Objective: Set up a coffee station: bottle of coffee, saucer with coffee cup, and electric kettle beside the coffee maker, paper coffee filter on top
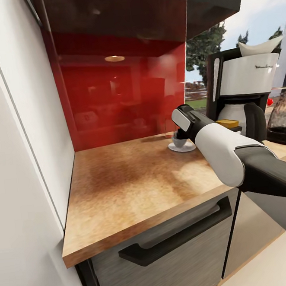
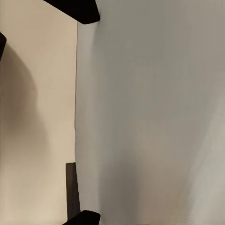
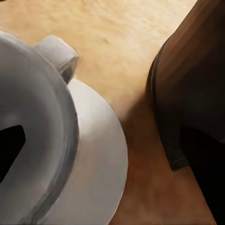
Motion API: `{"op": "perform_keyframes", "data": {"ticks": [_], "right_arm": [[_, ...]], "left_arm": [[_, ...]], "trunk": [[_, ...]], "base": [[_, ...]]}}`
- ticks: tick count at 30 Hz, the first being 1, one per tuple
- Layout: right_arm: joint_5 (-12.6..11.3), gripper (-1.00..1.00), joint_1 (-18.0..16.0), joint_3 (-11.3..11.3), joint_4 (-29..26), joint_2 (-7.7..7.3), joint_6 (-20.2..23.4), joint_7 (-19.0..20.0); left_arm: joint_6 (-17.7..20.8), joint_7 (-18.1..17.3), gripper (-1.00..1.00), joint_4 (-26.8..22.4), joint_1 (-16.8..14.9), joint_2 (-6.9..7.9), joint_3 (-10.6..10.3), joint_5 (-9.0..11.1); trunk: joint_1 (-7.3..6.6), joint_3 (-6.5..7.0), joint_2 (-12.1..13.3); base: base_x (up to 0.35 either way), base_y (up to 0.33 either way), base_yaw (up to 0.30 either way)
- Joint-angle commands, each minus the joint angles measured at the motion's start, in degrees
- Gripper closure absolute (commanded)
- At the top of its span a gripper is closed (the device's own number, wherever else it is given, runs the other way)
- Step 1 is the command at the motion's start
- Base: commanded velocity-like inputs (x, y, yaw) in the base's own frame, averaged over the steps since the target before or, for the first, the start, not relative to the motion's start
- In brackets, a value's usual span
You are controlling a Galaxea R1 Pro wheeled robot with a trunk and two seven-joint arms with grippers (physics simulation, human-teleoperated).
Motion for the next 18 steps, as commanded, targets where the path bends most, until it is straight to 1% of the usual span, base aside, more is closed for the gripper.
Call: {"op": "perform_keyframes", "data": {"ticks": [1,18], "right_arm": [[-0.3,-1.00,0.0,-0.3,-0.1,0.03,0.1,-0.5],[-0.3,-1.00,0.0,-0.3,-0.1,0.03,0.1,-0.5]], "left_arm": [[0.1,-0.3,-1.00,-3.5,0.0,0.01,0.1,0.7],[0.1,-0.3,-1.00,-3.5,0.0,0.01,0.2,0.7]], "trunk": [[-0.01,-0.04,0.0],[-0.01,-0.04,0.0]], "base": [[0.000,0.000,0.000],[0.000,0.000,0.000]]}}
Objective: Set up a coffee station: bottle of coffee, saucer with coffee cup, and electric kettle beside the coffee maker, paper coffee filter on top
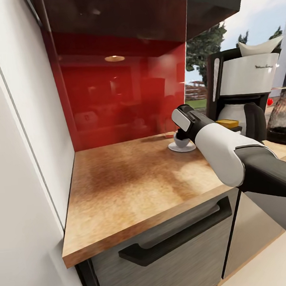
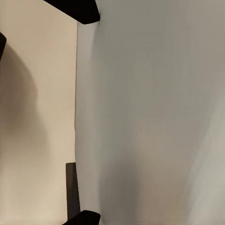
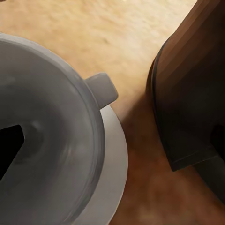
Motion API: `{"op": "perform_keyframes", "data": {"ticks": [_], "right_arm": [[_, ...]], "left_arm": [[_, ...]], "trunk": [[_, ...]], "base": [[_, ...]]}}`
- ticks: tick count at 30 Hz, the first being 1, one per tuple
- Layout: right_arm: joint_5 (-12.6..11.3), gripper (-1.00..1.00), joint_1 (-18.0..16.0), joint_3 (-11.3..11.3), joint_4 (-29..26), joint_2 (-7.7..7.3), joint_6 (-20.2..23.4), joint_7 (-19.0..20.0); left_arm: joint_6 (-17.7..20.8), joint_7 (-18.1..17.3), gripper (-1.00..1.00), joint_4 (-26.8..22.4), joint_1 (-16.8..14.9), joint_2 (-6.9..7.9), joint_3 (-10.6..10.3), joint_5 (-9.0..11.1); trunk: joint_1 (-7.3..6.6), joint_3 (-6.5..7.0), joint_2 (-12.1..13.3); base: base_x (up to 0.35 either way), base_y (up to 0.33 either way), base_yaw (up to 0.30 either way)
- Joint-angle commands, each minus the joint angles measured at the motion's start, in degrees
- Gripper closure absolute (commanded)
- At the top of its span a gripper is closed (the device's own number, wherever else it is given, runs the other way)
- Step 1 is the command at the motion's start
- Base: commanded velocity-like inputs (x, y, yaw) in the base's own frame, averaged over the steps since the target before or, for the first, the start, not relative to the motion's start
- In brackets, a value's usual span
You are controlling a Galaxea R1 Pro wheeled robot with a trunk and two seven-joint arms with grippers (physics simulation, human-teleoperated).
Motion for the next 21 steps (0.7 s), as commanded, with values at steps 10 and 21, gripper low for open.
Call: {"op": "perform_keyframes", "data": {"ticks": [10,21], "right_arm": [[-0.3,-1.00,0.0,-0.3,-0.1,0.03,0.1,-0.5],[-0.3,-1.00,0.0,-0.3,-0.1,0.03,0.1,-0.5]], "left_arm": [[0.1,-0.3,-1.00,-3.5,0.0,0.01,0.1,0.8],[0.1,-0.3,-1.00,-3.6,0.0,0.01,0.1,0.8]], "trunk": [[-1.55,1.22,2.8],[-3.96,3.19,7.2]], "base": [[0.000,0.000,0.000],[0.000,0.000,0.000]]}}
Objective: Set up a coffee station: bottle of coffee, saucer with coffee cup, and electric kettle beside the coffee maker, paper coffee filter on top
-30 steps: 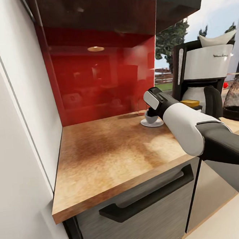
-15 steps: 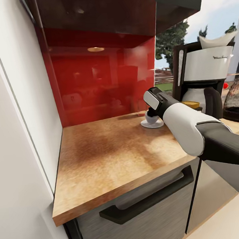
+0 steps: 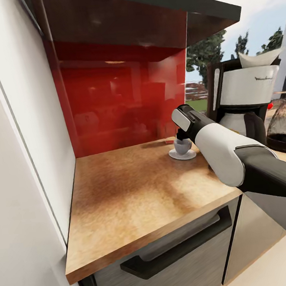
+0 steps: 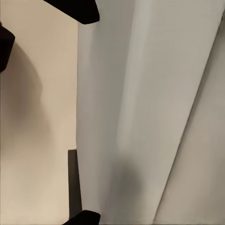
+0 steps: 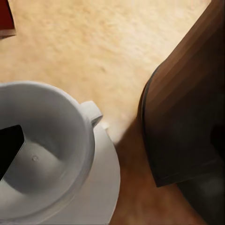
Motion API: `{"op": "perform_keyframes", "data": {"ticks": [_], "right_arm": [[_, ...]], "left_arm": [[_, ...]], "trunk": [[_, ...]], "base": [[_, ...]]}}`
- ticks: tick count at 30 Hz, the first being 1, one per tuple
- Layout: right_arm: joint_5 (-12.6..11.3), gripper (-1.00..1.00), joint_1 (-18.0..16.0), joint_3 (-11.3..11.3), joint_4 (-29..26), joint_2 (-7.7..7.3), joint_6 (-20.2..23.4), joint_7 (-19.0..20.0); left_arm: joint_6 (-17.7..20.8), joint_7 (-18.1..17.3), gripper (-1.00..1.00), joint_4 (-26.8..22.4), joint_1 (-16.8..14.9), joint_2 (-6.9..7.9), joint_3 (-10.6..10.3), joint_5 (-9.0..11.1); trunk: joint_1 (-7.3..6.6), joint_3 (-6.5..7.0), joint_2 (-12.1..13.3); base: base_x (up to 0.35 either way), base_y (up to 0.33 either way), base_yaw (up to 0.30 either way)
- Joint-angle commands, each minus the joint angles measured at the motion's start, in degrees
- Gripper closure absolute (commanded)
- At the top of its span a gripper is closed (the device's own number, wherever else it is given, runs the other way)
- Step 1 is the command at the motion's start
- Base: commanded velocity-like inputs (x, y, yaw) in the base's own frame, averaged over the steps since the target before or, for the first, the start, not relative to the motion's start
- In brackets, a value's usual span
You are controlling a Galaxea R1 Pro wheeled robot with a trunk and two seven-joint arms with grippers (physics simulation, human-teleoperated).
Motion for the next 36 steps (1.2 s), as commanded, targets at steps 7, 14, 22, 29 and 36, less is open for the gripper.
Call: {"op": "perform_keyframes", "data": {"ticks": [7,14,22,29,36], "right_arm": [[-0.3,-1.00,0.0,-0.3,-0.1,0.03,0.1,-0.5],[-0.3,-1.00,0.0,-0.3,-0.1,0.03,0.1,-0.4],[-0.3,-1.00,0.0,-0.3,-0.2,0.03,0.1,-0.4],[-0.3,-1.00,0.0,-0.3,-0.4,0.03,0.1,3.4],[-0.3,-1.00,0.0,-0.3,-2.5,0.03,0.0,11.5]], "left_arm": [[0.2,-0.3,-1.00,-4.6,0.0,0.02,0.6,1.0],[0.2,-0.3,-1.00,-4.6,0.0,0.02,0.6,1.0],[0.2,-0.3,-1.00,-4.6,0.0,0.02,0.6,1.0],[0.2,-0.3,-1.00,-4.6,0.0,0.02,0.6,1.0],[0.2,-0.3,-1.00,-4.6,0.0,0.02,0.6,1.0]], "trunk": [[-1.55,1.22,2.8],[-3.09,2.48,5.6],[-4.85,3.91,8.8],[-5.94,4.81,10.8],[-5.94,4.81,10.8]], "base": [[0.000,0.000,0.000],[0.000,0.000,0.000],[0.000,0.000,0.000],[0.000,0.000,0.000],[0.000,0.000,0.000]]}}
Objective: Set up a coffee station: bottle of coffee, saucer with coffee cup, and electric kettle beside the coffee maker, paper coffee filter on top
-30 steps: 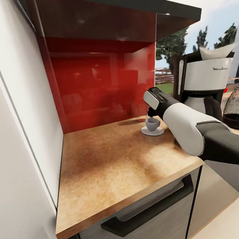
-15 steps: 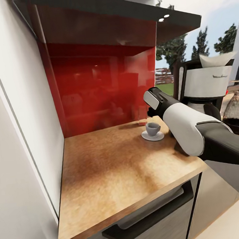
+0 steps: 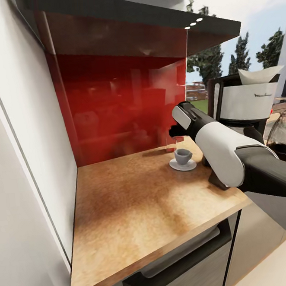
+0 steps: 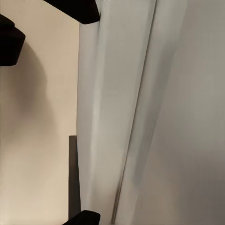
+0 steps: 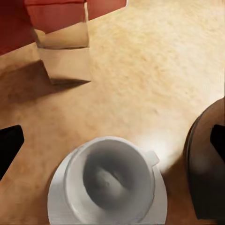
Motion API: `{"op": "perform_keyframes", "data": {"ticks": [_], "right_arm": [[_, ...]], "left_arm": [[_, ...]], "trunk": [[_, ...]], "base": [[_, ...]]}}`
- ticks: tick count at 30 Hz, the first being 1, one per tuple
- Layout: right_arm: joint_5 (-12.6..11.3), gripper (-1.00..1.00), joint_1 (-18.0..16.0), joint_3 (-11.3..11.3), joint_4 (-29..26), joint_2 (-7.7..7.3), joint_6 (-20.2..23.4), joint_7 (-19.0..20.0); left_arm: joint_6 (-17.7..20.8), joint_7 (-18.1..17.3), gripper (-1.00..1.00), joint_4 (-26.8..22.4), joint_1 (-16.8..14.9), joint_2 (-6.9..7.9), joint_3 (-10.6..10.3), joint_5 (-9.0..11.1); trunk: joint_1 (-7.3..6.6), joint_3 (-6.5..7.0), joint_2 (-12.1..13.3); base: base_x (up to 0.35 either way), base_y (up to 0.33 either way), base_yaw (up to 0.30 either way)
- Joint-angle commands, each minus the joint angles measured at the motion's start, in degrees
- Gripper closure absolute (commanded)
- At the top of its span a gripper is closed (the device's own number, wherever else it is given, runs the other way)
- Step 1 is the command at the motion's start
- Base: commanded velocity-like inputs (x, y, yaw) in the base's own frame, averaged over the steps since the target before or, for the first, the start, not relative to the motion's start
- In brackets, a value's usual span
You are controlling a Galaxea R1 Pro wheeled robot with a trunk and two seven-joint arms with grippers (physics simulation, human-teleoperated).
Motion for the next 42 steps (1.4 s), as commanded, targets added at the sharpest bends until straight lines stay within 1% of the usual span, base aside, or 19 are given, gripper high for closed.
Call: {"op": "perform_keyframes", "data": {"ticks": [1,2,3,6,7,8,9,10,11,13,14,15,16,17,19,22,31,34,42], "right_arm": [[-0.4,-1.00,0.0,-0.3,-1.5,0.04,0.0,1.5],[-0.4,-1.00,0.0,-0.3,-2.3,0.04,0.0,2.4],[-0.4,-1.00,0.0,-0.3,-3.9,0.04,0.0,4.4],[-0.4,-1.00,0.6,-0.3,-6.3,0.04,0.1,7.0],[-0.4,-1.00,1.4,-0.3,-8.9,0.04,0.1,8.6],[-0.4,-1.00,2.0,-0.3,-10.6,0.04,0.2,9.2],[-0.4,-1.00,5.2,0.0,-18.4,0.04,1.4,10.3],[-0.5,-1.00,7.2,0.3,-23.2,0.04,2.4,10.7],[-0.6,-1.00,10.8,1.5,-31.5,0.04,4.2,11.3],[-0.9,-1.00,13.6,3.6,-38.4,0.04,5.2,12.0],[-1.4,-1.00,15.8,6.2,-44.3,0.04,5.8,12.6],[-1.8,-1.00,16.6,7.4,-46.7,0.04,6.0,12.8],[-4.3,-1.00,18.6,10.9,-52.9,0.04,6.6,13.4],[-5.6,-1.00,19.1,11.7,-54.5,0.04,6.7,13.6],[-6.8,-1.00,19.5,12.5,-56.0,0.04,6.8,13.7],[-7.7,-1.00,19.8,13.0,-57.3,0.04,6.9,13.8],[-8.2,-1.00,20.3,13.2,-58.8,0.04,6.9,13.8],[-8.2,-1.00,21.6,13.2,-60.6,0.04,6.9,13.8],[-8.3,-1.00,22.7,13.2,-61.0,0.04,6.9,13.8]], "left_arm": [[0.1,-0.3,-1.00,-6.1,0.0,0.02,0.3,0.9],[0.1,-0.3,-1.00,-6.1,0.0,0.02,0.3,0.9],[0.2,-0.3,-1.00,-6.1,0.0,0.02,0.3,0.9],[0.1,-0.3,-1.00,-6.1,0.0,0.02,0.3,0.9],[0.1,-0.3,-1.00,-6.1,0.0,0.02,0.3,0.9],[0.1,-0.3,-1.00,-6.1,0.0,0.02,0.3,0.9],[0.1,-0.3,-1.00,-6.1,0.0,0.02,0.3,0.9],[0.1,-0.3,-1.00,-6.1,0.0,0.02,0.3,0.9],[0.1,-0.3,-1.00,-6.1,0.0,0.02,0.3,0.9],[0.1,-0.3,-1.00,-6.1,0.0,0.02,0.3,0.9],[0.1,-0.3,-1.00,-6.1,0.0,0.02,0.3,0.9],[0.1,-0.3,-1.00,-6.1,0.0,0.02,0.3,0.9],[0.1,-0.3,-1.00,-6.1,0.0,0.02,0.3,0.9],[0.1,-0.3,-1.00,-6.0,0.0,0.02,0.3,0.9],[0.1,-0.3,-1.00,-6.0,0.0,0.02,0.3,0.9],[0.1,-0.3,-1.00,-6.0,0.0,0.02,0.3,0.9],[0.1,-0.3,-1.00,-6.0,0.0,0.02,0.3,0.9],[0.1,-0.3,-1.00,-6.0,0.0,0.02,0.3,0.9],[0.2,-0.3,-1.00,-6.0,0.0,0.02,0.3,0.9]], "trunk": [[0.00,-0.05,0.0],[0.00,-0.05,0.0],[0.00,-0.05,0.0],[0.00,-0.05,0.0],[0.00,-0.05,0.0],[0.00,-0.05,0.0],[0.00,-0.05,0.0],[0.00,-0.05,0.0],[0.00,-0.05,0.0],[0.00,-0.05,0.0],[0.00,-0.05,0.0],[0.00,-0.05,0.0],[0.00,-0.05,0.0],[0.00,-0.05,0.0],[0.00,-0.05,0.0],[0.00,-0.05,0.0],[0.00,-0.05,0.0],[0.00,-0.05,0.0],[0.00,-0.05,0.0]], "base": [[0.000,0.000,0.000],[0.000,0.000,0.000],[0.000,0.000,0.000],[0.000,0.000,0.000],[0.000,0.000,0.000],[0.000,0.000,0.000],[0.000,0.000,0.000],[0.000,0.000,0.000],[0.000,0.000,0.000],[0.000,0.000,0.000],[0.000,0.000,0.000],[-0.015,0.000,0.000],[-0.181,0.000,0.000],[-0.210,0.000,0.000],[-0.154,0.000,0.000],[-0.115,0.000,0.000],[-0.278,0.000,0.000],[-0.327,0.000,0.000],[-0.331,0.000,0.000]]}}
